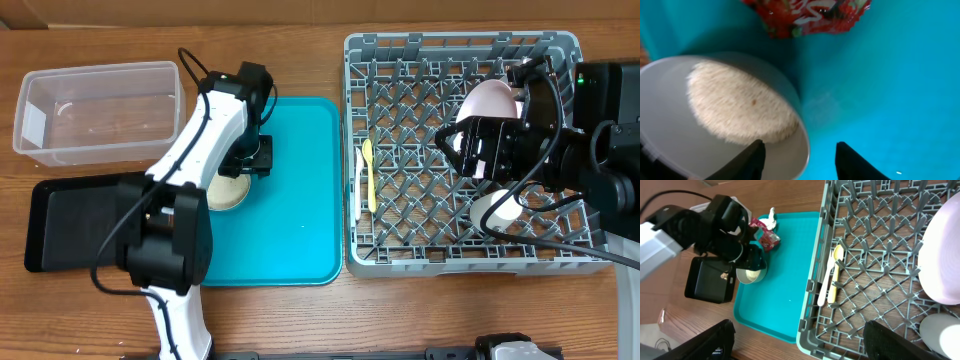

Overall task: Sort waste into correct bins and load items into the dishwasher rack
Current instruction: 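Grasp the white rice bowl rim with the left gripper and lift, then tip the white bowl over the black tray to dump the rice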

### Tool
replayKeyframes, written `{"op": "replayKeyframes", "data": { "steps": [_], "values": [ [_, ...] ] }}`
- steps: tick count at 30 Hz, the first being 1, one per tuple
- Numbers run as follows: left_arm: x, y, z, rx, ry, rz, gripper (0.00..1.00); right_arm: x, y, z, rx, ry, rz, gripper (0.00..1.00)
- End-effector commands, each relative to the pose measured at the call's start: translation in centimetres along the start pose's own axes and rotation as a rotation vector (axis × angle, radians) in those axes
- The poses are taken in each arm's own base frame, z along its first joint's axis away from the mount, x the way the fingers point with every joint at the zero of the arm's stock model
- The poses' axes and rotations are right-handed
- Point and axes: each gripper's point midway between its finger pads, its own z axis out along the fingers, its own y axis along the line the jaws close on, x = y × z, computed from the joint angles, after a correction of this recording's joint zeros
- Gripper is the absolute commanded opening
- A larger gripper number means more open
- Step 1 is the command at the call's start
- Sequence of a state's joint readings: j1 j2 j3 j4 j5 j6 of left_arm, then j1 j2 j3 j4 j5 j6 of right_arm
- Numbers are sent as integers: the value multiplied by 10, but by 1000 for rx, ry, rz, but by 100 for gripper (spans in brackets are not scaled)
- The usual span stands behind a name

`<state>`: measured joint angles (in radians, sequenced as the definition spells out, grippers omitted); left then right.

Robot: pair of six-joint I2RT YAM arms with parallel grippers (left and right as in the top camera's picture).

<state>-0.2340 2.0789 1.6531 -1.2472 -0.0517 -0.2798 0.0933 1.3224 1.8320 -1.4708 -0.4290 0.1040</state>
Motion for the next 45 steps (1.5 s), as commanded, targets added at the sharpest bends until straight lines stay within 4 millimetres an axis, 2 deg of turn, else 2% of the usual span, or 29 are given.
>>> {"op": "replayKeyframes", "data": {
  "steps": [1,5,8,9,15,19,22,29,34,37,39,43,45],
  "values": [
    [4,-13,16,66,58,65,42,0,0,-1,6,-6,-8,86],
    [3,-12,23,53,67,77,31,0,0,-1,6,-6,-8,86],
    [3,-9,23,49,71,72,6,0,0,-1,6,-6,-8,86],
    [4,-8,23,48,75,71,4,0,0,-1,5,-6,-8,86],
    [14,4,19,16,112,56,4,0,0,-1,6,-5,-7,83],
    [18,15,-3,-2,79,-13,4,1,0,-1,6,-1,-5,83],
    [20,22,-37,32,2,-41,4,1,0,-1,6,-1,-5,83],
    [43,48,-127,103,-236,-97,4,1,0,-1,6,-4,-6,83],
    [59,75,-173,207,-378,-185,5,0,0,-1,6,-5,-7,83],
    [64,94,-184,309,-413,-222,4,0,0,-1,6,-5,-7,83],
    [67,107,-185,386,-422,-245,4,0,0,-1,6,-4,-7,83],
    [69,136,-175,555,-437,-338,5,0,0,-1,5,-7,-8,83],
    [71,153,-164,619,-449,-393,5,0,0,-1,6,-7,-8,83]
  ]
}}
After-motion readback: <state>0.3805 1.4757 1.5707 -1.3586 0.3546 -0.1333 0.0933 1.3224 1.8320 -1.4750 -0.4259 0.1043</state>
